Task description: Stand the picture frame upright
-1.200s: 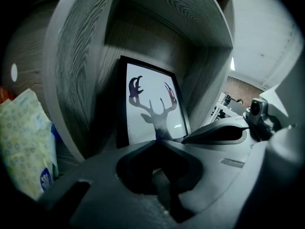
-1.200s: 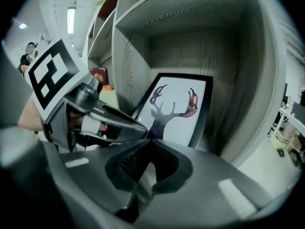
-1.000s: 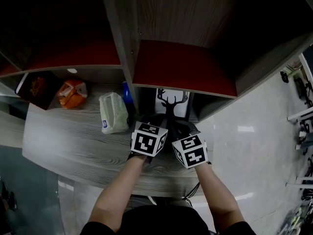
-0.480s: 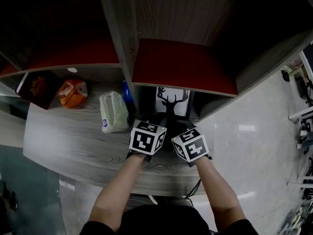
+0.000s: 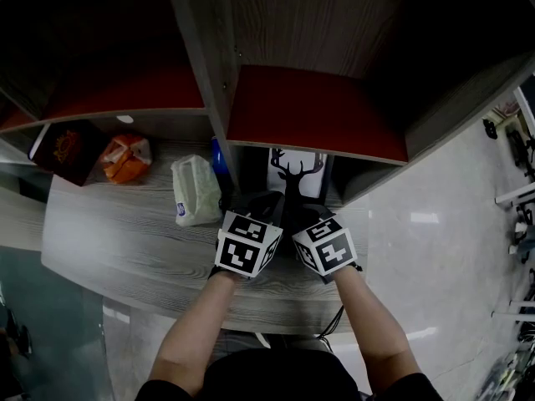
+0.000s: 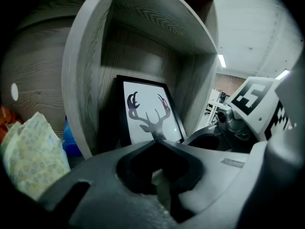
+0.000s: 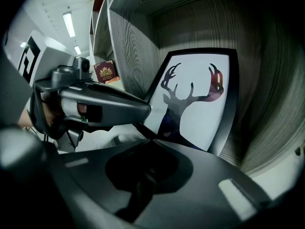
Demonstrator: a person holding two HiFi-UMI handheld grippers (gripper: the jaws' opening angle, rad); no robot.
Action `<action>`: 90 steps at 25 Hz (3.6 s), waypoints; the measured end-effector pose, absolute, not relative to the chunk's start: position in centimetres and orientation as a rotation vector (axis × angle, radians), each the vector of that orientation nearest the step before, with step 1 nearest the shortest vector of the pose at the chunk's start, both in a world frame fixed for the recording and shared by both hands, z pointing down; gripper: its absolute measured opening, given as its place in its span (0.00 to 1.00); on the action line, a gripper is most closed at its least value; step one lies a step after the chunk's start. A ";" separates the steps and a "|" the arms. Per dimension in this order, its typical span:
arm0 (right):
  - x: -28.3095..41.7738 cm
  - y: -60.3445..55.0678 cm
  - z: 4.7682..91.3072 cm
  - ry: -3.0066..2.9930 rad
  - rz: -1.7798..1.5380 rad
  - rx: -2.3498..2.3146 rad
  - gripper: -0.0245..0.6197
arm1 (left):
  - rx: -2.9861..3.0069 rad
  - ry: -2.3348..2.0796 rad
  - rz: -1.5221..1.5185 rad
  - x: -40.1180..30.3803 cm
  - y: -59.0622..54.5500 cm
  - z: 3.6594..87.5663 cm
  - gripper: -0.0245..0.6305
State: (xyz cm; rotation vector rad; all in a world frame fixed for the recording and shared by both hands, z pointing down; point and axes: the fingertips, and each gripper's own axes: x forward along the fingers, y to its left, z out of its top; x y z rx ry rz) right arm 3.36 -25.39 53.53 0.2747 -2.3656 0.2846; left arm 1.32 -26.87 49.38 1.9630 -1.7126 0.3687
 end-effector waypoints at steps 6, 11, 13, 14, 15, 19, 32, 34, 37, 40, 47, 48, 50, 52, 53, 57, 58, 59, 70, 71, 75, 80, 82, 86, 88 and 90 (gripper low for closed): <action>3.0 -26.0 53.5 -2.365 0.264 0.304 0.04 | 1.957 -1.714 0.401 1.4 -26.3 49.5 0.04; 2.6 -26.6 53.5 -2.375 0.270 0.326 0.04 | 1.950 -1.722 0.392 1.0 -26.1 49.7 0.04; 2.5 -27.0 53.5 -2.371 0.262 0.337 0.04 | 1.948 -1.725 0.389 0.8 -26.1 49.7 0.04; 2.4 -27.2 53.5 -2.371 0.257 0.341 0.04 | 1.946 -1.727 0.388 0.8 -26.0 49.7 0.04; 2.3 -27.4 53.4 -2.373 0.252 0.345 0.04 | 1.943 -1.730 0.388 0.7 -26.0 49.7 0.04; 2.0 -28.1 53.5 -2.374 0.246 0.358 0.04 | 1.928 -1.736 0.398 0.5 -26.0 49.9 0.04; 1.8 -30.0 53.4 -2.362 0.207 0.425 0.04 | 1.890 -1.762 0.388 0.0 -26.5 50.4 0.03; 1.6 -30.4 53.4 -2.359 0.205 0.437 0.04 | 1.883 -1.762 0.385 -0.1 -26.5 50.5 0.03; 1.3 -31.0 53.2 -2.366 0.205 0.451 0.04 | 1.878 -1.767 0.380 -0.3 -26.6 50.5 0.03; 1.2 -31.5 53.0 -2.372 0.202 0.471 0.04 | 1.876 -1.769 0.383 -0.4 -26.7 50.5 0.03; 1.3 -32.4 53.0 -2.357 0.196 0.521 0.04 | 1.876 -1.782 0.374 -0.5 -27.0 50.3 0.03; 1.3 -32.4 53.0 -2.356 0.195 0.529 0.04 | 1.876 -1.784 0.373 -0.5 -27.1 50.3 0.03; 1.3 -32.6 53.1 -2.355 0.192 0.542 0.04 | 1.873 -1.790 0.371 -0.6 -27.2 50.3 0.03; 1.4 -32.7 53.1 -2.355 0.194 0.551 0.04 | 1.870 -1.793 0.364 -0.6 -27.3 50.3 0.03; 1.4 -32.7 53.1 -2.356 0.196 0.554 0.04 | 1.870 -1.793 0.361 -0.6 -27.4 50.3 0.03; 1.5 -32.8 52.7 -2.375 0.196 0.562 0.04 | 1.866 -1.797 0.361 -0.7 -27.4 50.3 0.03; 1.5 -32.8 52.5 -2.384 0.195 0.562 0.04 | 1.866 -1.797 0.359 -0.7 -27.5 50.3 0.03; 1.5 -32.8 52.4 -2.390 0.194 0.560 0.04 | 1.866 -1.796 0.358 -0.7 -27.5 50.3 0.03; 2.7 -31.5 52.2 -2.407 0.202 0.560 0.04 | 1.878 -1.774 0.364 -0.1 -27.4 50.5 0.03; 2.9 -31.3 52.2 -2.407 0.206 0.562 0.04 | 1.881 -1.772 0.364 0.0 -27.4 50.4 0.03; 3.8 -30.6 52.0 -2.411 0.219 0.569 0.04 | 1.892 -1.763 0.369 0.3 -27.2 50.2 0.03; 5.5 -30.0 51.5 -2.420 0.231 0.606 0.04 | 1.913 -1.768 0.368 0.6 -26.8 49.7 0.03; 6.0 -29.7 51.0 -2.432 0.233 0.622 0.04 | 1.935 -1.766 0.372 1.0 -26.6 49.2 0.03; 7.1 -29.0 49.9 -2.453 0.225 0.654 0.04 | 1.949 -1.741 0.327 1.7 -26.0 48.5 0.03; 7.6 -28.7 49.4 -2.463 0.222 0.669 0.04 | 1.943 -1.759 0.317 1.5 -25.6 48.3 0.03; 8.1 -28.4 48.8 -2.475 0.218 0.687 0.04 | 1.942 -1.762 0.296 1.5 -25.1 48.0 0.03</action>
